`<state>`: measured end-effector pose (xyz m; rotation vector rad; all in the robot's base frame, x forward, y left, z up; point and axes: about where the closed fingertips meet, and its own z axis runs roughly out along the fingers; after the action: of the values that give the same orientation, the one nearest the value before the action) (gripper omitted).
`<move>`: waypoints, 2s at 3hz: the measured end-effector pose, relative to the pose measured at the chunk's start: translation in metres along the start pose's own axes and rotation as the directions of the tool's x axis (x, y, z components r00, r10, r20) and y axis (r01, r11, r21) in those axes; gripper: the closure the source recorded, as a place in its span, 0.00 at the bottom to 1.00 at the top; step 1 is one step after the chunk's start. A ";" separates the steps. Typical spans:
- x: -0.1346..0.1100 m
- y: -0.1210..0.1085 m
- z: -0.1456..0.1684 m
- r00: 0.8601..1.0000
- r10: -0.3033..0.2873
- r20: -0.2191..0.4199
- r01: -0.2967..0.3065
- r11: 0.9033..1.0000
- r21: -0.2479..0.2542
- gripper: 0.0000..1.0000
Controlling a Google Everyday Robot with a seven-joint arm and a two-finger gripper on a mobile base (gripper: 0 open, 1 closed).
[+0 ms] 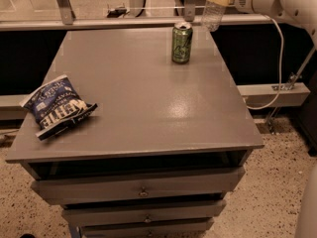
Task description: Move water bottle near green can
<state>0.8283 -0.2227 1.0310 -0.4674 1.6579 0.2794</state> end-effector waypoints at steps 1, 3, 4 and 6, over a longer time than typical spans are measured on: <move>0.045 0.013 0.003 0.993 0.041 -0.108 -0.049 0.997 -0.068 1.00; 0.088 0.027 0.015 0.979 0.075 -0.187 -0.106 0.981 -0.161 0.86; 0.097 0.032 0.018 0.977 0.076 -0.200 -0.116 0.974 -0.196 0.62; 0.102 0.036 0.017 0.976 0.073 -0.206 -0.120 0.967 -0.225 0.15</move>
Offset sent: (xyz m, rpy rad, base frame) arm -0.0066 0.0120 -0.0996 0.0144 0.2597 0.1485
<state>0.8181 -0.1978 0.9250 -0.6087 1.8526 0.5213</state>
